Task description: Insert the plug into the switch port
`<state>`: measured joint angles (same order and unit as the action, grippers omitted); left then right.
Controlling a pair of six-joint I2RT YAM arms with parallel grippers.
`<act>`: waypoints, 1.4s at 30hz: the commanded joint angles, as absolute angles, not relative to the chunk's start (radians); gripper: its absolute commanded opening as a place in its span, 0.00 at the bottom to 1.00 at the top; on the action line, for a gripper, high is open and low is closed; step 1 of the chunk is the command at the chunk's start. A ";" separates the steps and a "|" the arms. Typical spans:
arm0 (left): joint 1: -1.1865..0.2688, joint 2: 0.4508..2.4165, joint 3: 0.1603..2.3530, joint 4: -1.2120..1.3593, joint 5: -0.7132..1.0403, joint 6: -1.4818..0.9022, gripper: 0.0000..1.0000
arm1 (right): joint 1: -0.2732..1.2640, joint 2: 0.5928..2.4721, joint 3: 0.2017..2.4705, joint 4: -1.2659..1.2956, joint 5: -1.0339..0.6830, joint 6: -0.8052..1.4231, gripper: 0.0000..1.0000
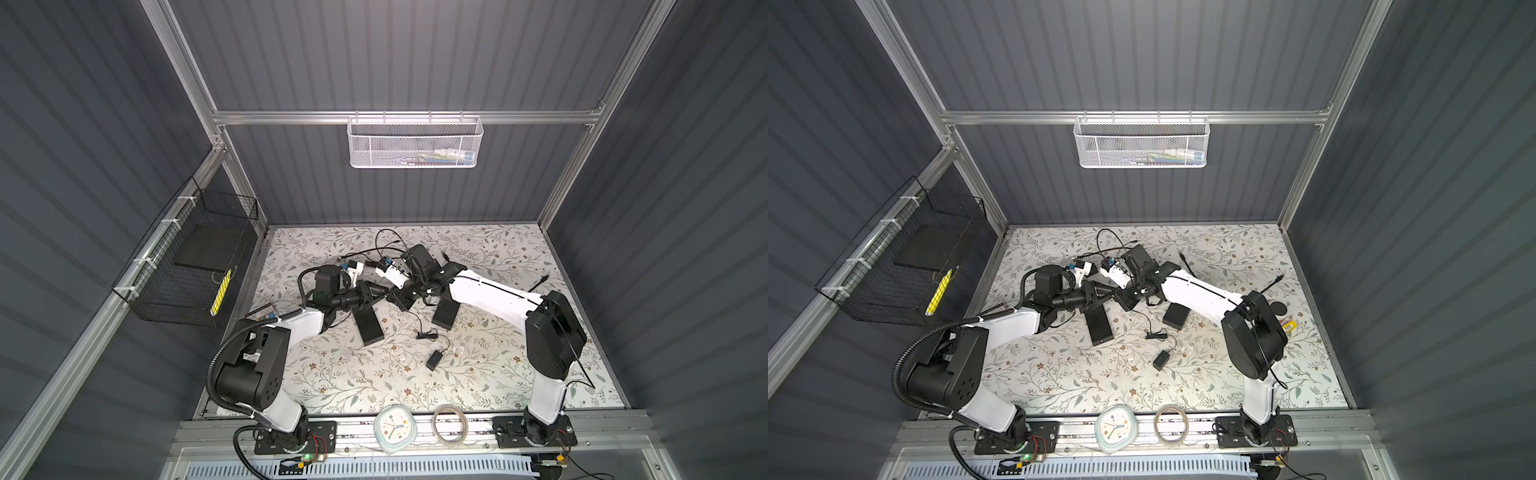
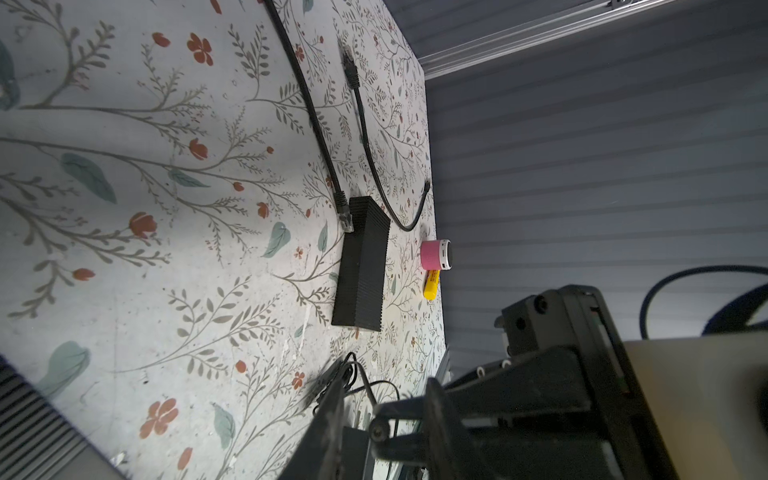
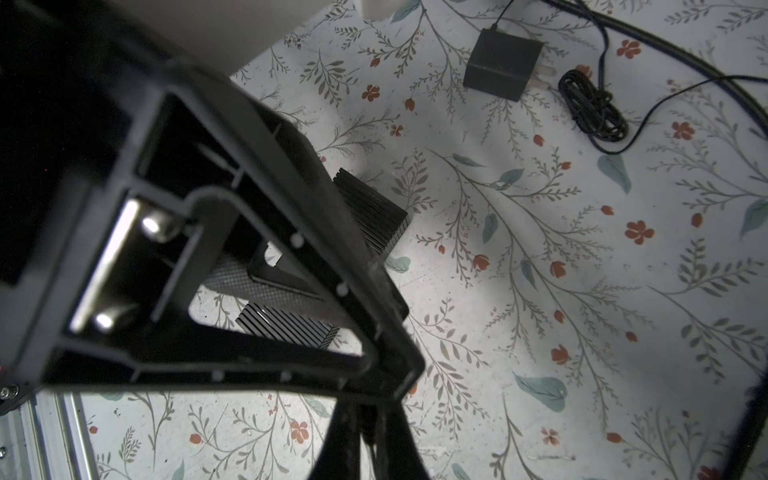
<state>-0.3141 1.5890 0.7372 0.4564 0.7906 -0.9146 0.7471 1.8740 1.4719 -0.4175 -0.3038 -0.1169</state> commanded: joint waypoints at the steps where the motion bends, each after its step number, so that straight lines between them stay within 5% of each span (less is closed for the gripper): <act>1: -0.321 1.598 0.736 0.482 0.821 -0.923 0.31 | 0.750 1.888 1.498 -0.407 -0.316 -0.104 0.00; 34: -0.324 1.638 0.742 0.498 0.840 -0.916 0.00 | 0.747 1.890 1.524 -0.371 -0.246 -0.075 0.00; 42: -0.322 1.623 0.767 0.418 0.840 -0.856 0.00 | 0.678 1.782 1.390 -0.334 -0.293 -0.053 0.27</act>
<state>-0.3153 1.6234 0.7403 0.4690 0.8127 -0.9009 0.7162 1.8492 1.4311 -0.3752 -0.2699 -0.0650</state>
